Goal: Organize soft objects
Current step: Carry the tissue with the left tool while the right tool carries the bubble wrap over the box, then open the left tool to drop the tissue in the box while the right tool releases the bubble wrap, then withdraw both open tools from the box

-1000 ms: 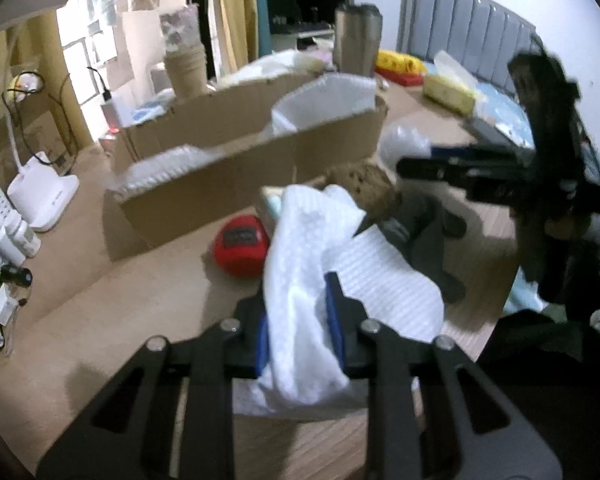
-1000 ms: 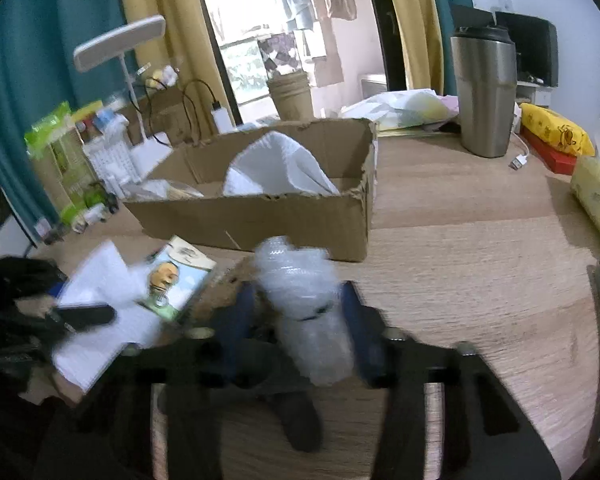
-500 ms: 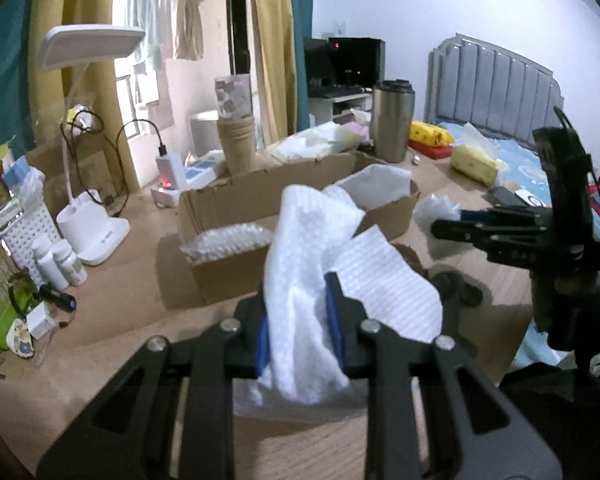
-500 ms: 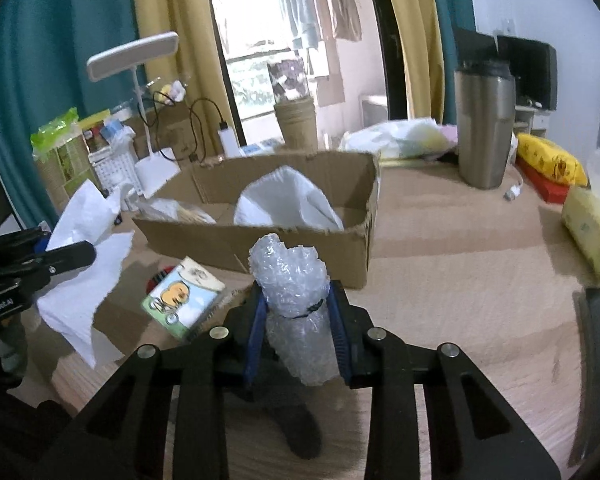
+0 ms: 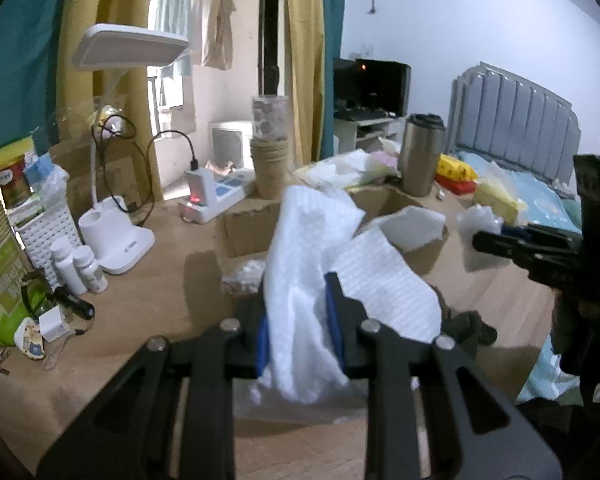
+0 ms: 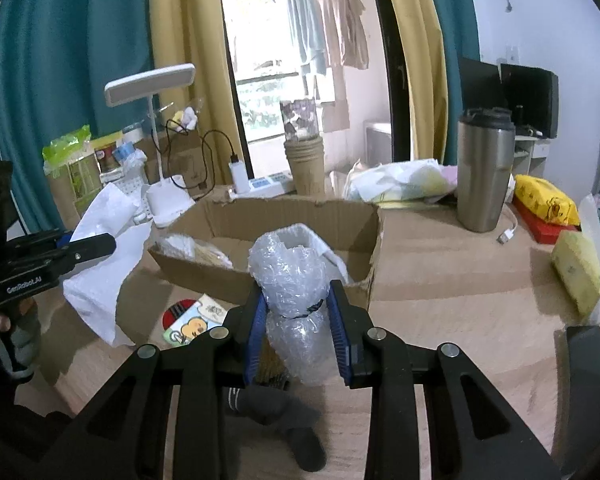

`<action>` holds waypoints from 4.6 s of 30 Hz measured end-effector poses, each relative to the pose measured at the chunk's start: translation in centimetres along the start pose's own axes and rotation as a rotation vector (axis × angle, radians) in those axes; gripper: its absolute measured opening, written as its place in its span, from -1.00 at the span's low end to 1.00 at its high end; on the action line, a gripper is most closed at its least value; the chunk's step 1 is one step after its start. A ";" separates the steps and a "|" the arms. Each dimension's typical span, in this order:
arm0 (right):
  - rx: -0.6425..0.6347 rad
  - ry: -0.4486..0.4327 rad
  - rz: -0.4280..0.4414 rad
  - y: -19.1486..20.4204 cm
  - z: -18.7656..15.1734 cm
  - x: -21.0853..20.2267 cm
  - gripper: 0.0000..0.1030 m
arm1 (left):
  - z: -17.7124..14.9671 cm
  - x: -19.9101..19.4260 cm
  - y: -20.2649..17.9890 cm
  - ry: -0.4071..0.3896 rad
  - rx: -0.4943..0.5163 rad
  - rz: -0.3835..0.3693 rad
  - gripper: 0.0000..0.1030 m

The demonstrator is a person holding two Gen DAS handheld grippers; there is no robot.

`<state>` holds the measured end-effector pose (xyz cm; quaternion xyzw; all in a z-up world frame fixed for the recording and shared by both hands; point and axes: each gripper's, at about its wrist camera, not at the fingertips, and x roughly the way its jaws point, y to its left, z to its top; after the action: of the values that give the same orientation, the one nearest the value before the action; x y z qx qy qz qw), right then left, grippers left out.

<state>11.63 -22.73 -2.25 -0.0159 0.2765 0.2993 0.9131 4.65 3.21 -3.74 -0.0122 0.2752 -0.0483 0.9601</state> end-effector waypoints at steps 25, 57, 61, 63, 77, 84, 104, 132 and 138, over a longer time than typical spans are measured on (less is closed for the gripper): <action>-0.038 -0.120 0.005 -1.0 4.6 -0.1 -0.37 | 3.2 2.4 0.2 -0.104 -0.076 0.041 -0.49; -0.015 -0.058 0.095 -4.4 6.3 7.8 -0.37 | 6.5 14.6 -3.6 0.020 -0.021 -0.008 -0.49; -0.011 -0.022 0.098 -4.4 5.8 8.9 -0.37 | 5.8 16.1 -3.8 0.066 -0.012 -0.005 -0.49; -0.020 -0.006 0.093 -4.3 5.7 9.4 -0.37 | 5.4 16.7 -3.9 0.091 -0.007 -0.006 -0.49; -0.024 0.106 0.038 -3.5 4.1 12.1 -0.35 | 3.6 19.5 -3.8 0.254 -0.031 -0.036 -0.44; -0.022 0.103 0.045 -3.4 4.0 11.9 -0.05 | 3.6 18.9 -3.7 0.247 -0.045 -0.033 -0.36; -0.007 0.040 -0.016 -2.8 4.5 8.4 0.18 | 4.8 13.5 -1.6 0.119 -0.121 -0.056 0.25; -0.013 0.007 -0.050 -0.2 2.9 3.5 0.18 | 1.6 5.0 0.1 -0.020 -0.130 -0.025 0.25; 0.004 0.015 -0.005 0.5 2.3 3.0 0.18 | 0.4 4.7 0.2 0.004 -0.130 -0.019 0.25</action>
<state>14.50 -20.22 -1.78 -0.0169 0.2840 0.2964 0.9117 8.88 2.99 -5.91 -0.0771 0.2797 -0.0394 0.9562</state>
